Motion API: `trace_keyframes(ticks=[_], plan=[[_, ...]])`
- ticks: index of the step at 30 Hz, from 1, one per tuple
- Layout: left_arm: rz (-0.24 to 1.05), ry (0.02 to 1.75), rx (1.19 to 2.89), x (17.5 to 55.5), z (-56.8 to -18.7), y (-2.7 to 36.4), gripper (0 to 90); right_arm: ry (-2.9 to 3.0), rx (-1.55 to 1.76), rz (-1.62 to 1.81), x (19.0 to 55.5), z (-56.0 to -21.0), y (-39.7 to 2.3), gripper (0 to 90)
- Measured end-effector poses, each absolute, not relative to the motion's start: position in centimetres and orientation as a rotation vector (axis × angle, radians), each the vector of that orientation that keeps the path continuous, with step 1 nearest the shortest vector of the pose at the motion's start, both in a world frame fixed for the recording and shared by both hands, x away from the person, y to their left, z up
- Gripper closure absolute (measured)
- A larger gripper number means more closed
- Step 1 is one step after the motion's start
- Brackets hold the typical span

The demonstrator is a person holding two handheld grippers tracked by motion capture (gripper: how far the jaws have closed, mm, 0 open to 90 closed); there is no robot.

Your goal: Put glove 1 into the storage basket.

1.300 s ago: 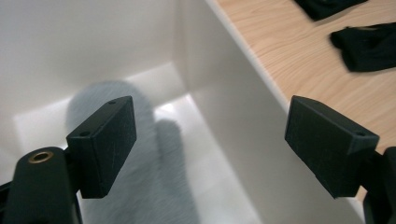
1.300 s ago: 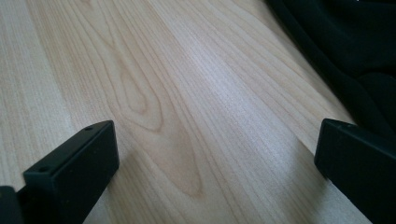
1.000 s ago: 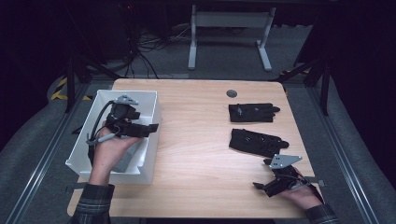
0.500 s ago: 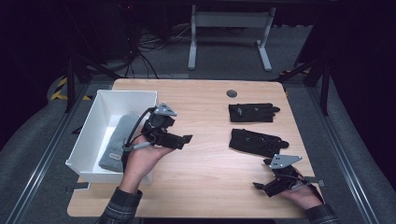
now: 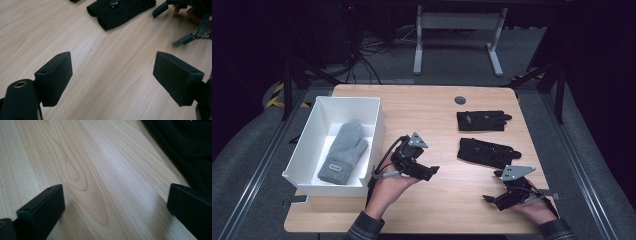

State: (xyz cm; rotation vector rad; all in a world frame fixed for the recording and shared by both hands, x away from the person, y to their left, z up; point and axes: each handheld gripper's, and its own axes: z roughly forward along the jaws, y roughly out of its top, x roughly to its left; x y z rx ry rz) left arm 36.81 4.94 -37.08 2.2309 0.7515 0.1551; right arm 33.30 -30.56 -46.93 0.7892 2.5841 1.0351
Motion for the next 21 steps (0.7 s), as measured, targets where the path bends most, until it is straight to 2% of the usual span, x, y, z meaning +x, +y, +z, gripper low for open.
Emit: trace_keyframes(ticks=[2,6,10,15,21], plan=[[0.152,0.748,2.274,36.7,-38.6,4.7,16.6,2.587,0.793,1.024,33.3,-46.6,-30.5,14.3],[0.159,0.745,2.303,36.5,-40.4,4.7,16.0,2.55,0.81,1.055,33.1,-45.7,-30.5,19.6],[0.158,0.735,2.313,36.2,-42.1,5.1,14.9,2.518,0.849,1.094,33.6,-44.7,-30.1,31.8],[0.13,0.761,2.355,35.8,-45.1,5.5,12.5,2.521,0.874,1.107,35.6,-43.8,-28.9,60.2],[0.153,0.75,2.366,35.2,-46.7,5.9,1.8,2.504,0.892,1.137,38.4,-43.1,-27.4,89.0]])
